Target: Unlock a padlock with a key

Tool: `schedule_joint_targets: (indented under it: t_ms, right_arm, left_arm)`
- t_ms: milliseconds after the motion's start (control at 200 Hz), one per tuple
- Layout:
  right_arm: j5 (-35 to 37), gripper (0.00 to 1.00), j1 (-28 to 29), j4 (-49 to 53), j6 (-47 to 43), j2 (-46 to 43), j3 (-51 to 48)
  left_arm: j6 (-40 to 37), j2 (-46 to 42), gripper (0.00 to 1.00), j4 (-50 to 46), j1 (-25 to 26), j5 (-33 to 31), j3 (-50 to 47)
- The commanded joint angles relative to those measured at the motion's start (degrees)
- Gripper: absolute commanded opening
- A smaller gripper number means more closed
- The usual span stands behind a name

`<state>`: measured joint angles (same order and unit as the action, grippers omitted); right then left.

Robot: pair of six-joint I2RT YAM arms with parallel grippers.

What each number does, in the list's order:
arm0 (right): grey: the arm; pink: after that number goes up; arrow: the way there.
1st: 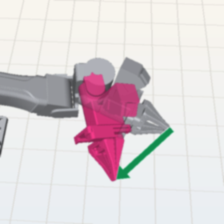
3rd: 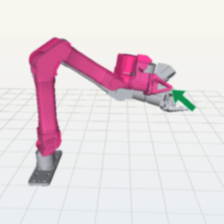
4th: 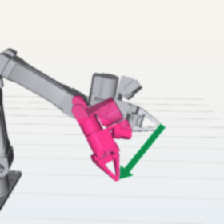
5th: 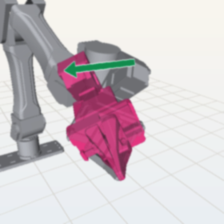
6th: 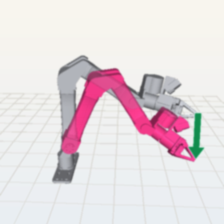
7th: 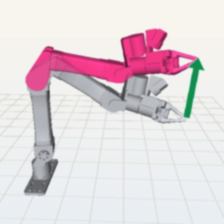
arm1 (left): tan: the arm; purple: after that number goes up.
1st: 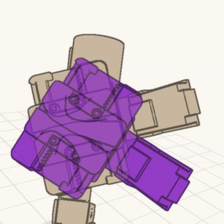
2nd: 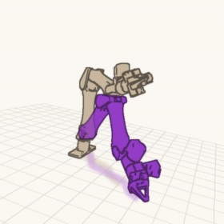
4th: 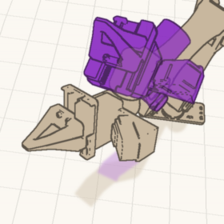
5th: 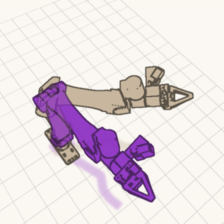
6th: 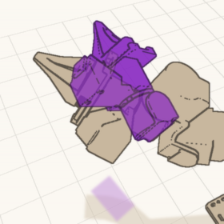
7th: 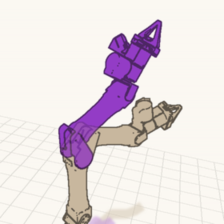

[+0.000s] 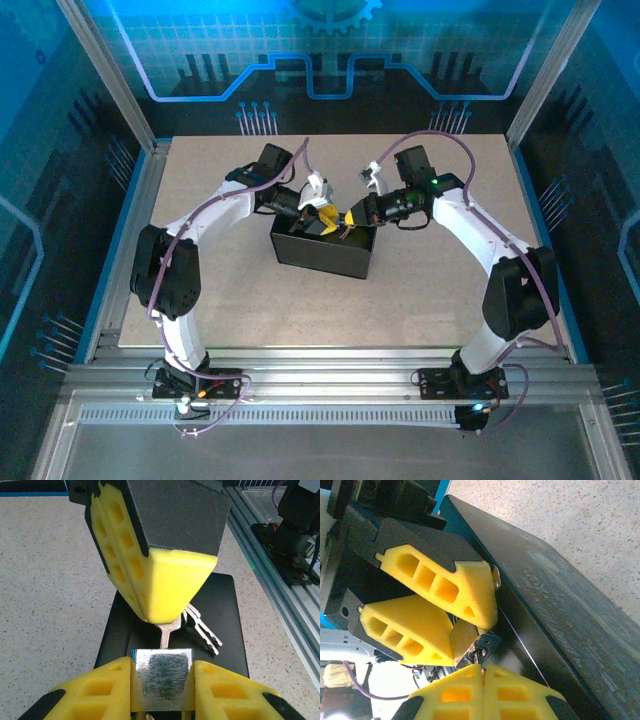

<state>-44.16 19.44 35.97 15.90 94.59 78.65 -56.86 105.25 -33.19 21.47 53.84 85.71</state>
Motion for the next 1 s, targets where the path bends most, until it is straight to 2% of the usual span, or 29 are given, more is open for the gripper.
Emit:
schedule_joint_targets:
  t_ms: [0, 120, 260, 610, 730, 860, 995]
  right_arm:
    - [-15.5, 0.04, 2.6, -5.1, 6.0, 2.2, 1.0]
    - [-17.0, 0.01, 0.8, -3.9, 12.0, 4.8, 2.1]
    - [-17.5, 0.02, 2.4, -3.2, 17.1, 4.8, 3.4]
    - [-18.6, 0.04, 3.4, -7.1, 26.8, 3.1, 3.4]
    - [-15.4, 0.05, 5.4, -0.6, 16.5, 2.4, 7.3]
    - [-14.8, 0.05, 6.9, -4.1, 10.8, 0.0, 4.9]
    - [-16.6, 0.04, 7.2, -5.9, 8.2, -0.4, 2.3]
  left_arm:
    - [1.2, -1.3, 0.0, 7.2, 2.0, 3.9, 0.6]
    - [0.8, -2.7, 0.0, 8.9, 2.6, 1.5, -1.1]
    - [1.1, -3.2, 0.0, 10.4, 2.8, -0.5, -1.9]
    - [0.3, -3.2, 0.0, 9.2, 2.8, 1.0, -1.7]
    - [0.3, -2.8, 0.0, 8.2, 2.8, 3.1, -0.9]
    - [0.7, -2.5, 0.0, 7.9, 2.5, 4.6, -0.4]
    - [4.0, -3.0, 0.0, 12.2, 1.7, 6.5, -1.8]
